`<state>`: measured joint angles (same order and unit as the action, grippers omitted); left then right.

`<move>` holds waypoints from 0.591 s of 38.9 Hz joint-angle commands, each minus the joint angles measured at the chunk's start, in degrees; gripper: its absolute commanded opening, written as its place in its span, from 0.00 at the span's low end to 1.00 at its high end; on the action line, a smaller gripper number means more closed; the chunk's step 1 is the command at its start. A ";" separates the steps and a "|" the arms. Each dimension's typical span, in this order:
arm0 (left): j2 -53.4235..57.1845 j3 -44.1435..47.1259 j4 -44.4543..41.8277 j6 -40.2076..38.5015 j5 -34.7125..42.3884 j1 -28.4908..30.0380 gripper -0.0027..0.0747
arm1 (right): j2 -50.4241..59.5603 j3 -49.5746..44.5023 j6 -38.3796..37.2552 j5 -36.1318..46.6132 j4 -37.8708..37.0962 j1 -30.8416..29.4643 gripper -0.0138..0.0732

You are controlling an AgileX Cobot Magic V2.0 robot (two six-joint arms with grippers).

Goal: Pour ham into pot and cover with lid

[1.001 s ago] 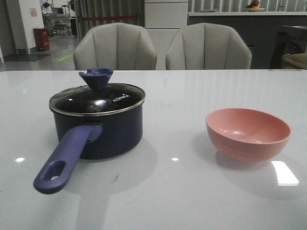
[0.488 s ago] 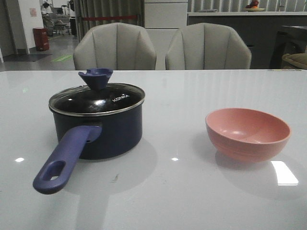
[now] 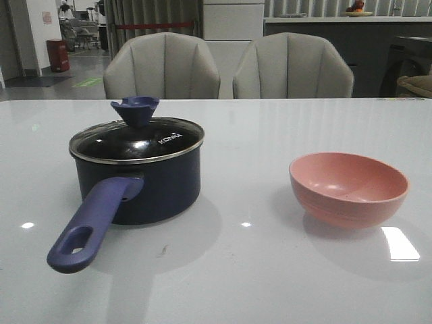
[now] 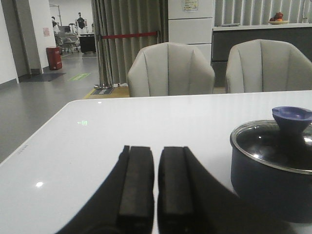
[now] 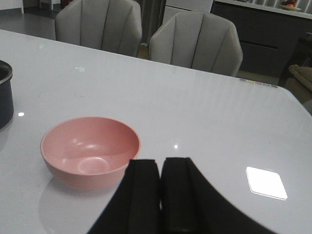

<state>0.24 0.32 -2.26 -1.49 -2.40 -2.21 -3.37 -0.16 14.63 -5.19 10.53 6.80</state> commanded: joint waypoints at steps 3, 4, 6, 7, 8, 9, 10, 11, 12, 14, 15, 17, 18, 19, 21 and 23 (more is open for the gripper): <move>1.13 1.15 0.47 -0.71 4.52 0.00 0.20 | 4.37 -1.08 -14.63 2.90 -10.21 -0.06 0.33; 1.13 1.15 0.47 -0.71 4.52 0.00 0.20 | 5.11 -1.08 -15.87 2.84 -11.72 -0.06 0.33; 1.13 1.15 0.47 -0.71 4.52 0.00 0.20 | 5.09 -1.08 -18.03 3.23 -14.17 -0.06 0.33; 1.13 1.15 0.47 -0.71 4.52 0.00 0.20 | 5.09 -1.08 -19.11 3.38 -14.85 -0.06 0.33; 1.13 1.15 0.47 -0.71 4.52 0.00 0.20 | 5.09 -1.08 -19.64 3.56 -15.09 -0.06 0.33; 1.13 1.15 0.47 -0.71 4.52 0.00 0.20 | 5.09 -1.08 -19.63 3.68 -15.09 -0.06 0.33; 1.13 1.15 0.47 -0.71 4.52 0.00 0.20 | 5.09 -1.08 -19.63 3.74 -15.09 -0.06 0.33; 1.13 1.15 0.47 -0.71 4.52 0.00 0.20 | 5.09 -1.08 -19.63 3.74 -15.09 -0.06 0.33; 1.13 1.15 0.47 -0.71 4.52 0.00 0.20 | 5.09 -1.08 -19.63 3.74 -15.09 -0.06 0.33; 1.02 1.15 0.47 -0.71 4.52 0.00 0.20 | 5.09 -1.08 -19.63 3.74 -15.02 -0.06 0.33; 1.02 1.15 0.47 -0.71 4.52 0.00 0.20 | 5.09 -1.08 -19.63 3.74 -15.02 -0.06 0.33; 1.02 1.15 0.47 -0.71 4.52 0.00 0.20 | 5.09 -1.08 -19.63 3.69 -15.03 -0.06 0.33; 1.02 1.15 0.47 -0.71 4.52 0.00 0.20 | 5.09 -1.08 -19.63 3.61 -15.03 -0.06 0.33; 1.02 1.15 0.47 -0.71 4.52 0.00 0.20 | 5.09 -1.08 -19.63 3.57 -15.03 -0.06 0.33; 1.02 1.15 0.47 -0.71 4.52 0.00 0.20 | 5.09 -1.08 -19.63 3.57 -15.03 -0.06 0.33; 1.02 1.15 0.47 -0.71 4.52 0.00 0.20 | 5.09 -1.08 -19.63 3.57 -15.03 -0.06 0.33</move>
<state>0.24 0.32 -2.26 -1.49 -2.40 -2.21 0.63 -1.50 -5.06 -5.91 -3.55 6.80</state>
